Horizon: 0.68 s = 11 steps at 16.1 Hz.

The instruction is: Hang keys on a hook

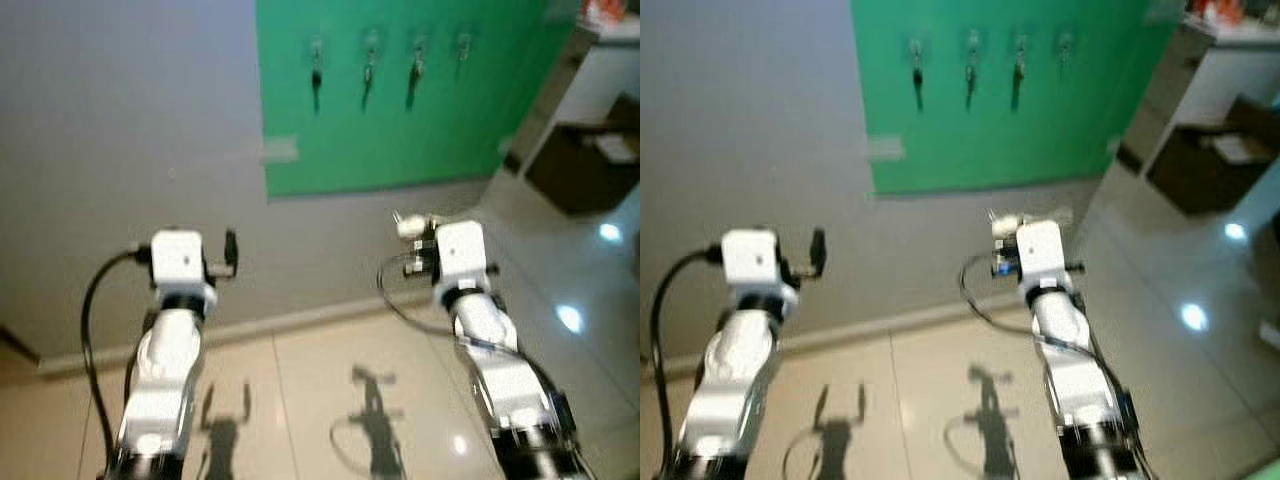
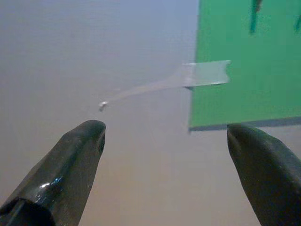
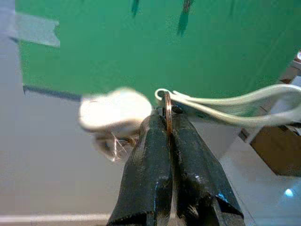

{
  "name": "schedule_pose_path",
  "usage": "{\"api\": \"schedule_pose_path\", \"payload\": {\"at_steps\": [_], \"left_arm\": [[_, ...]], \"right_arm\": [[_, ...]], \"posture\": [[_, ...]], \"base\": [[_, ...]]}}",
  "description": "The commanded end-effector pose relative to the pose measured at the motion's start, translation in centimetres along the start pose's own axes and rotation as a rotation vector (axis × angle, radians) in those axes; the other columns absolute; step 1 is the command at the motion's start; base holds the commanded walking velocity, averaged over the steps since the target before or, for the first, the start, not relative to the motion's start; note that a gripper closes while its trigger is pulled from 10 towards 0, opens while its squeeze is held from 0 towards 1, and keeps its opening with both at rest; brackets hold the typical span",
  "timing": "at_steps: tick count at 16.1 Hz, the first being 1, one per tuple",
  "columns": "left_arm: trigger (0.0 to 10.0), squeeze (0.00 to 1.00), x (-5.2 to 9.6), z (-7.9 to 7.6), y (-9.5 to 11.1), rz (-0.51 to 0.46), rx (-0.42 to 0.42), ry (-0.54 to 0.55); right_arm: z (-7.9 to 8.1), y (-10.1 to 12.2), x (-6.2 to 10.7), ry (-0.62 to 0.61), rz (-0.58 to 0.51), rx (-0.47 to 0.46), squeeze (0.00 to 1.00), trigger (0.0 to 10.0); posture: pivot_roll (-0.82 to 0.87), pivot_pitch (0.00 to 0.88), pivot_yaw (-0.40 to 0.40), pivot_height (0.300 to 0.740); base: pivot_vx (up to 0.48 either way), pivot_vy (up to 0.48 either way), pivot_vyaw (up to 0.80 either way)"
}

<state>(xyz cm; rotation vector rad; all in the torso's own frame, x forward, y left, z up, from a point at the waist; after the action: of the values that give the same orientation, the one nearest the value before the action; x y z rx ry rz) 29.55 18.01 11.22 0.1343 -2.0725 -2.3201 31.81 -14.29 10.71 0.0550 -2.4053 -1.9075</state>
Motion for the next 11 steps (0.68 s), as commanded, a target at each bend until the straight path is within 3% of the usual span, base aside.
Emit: {"api": "schedule_pose_path", "payload": {"at_steps": [1,11], "left_arm": [[10.0,0.0,0.1,-0.5,0.4,-0.019,-0.002,-0.007],[10.0,0.0,-1.8,-1.7,1.1,-0.035,-0.016,-0.096]], "right_arm": [[-1.0,-0.5,0.0,-0.022,0.012,-0.01,0.0,10.0],[-2.0,-1.5,0.9,-0.105,0.032,-0.04,0.0,10.0]], "posture": [[-0.07,0.025,-0.054,0.74],[-0.1,0.041,0.024,0.74]], "base": [[0.319,0.0,0.0],[0.332,0.0,0.0]]}}
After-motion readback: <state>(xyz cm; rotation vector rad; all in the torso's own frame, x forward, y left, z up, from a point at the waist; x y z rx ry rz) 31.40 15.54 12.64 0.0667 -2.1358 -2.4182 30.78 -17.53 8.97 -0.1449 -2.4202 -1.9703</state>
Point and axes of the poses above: a point about 5 cm out from each wrist's last joint towards the gripper, its own x axis pointing back from the gripper into the wrist, its own y axis along the axis of the wrist's last joint, z = x × y, the point moved 2 cm from there along -x, pointing out of the wrist towards the gripper
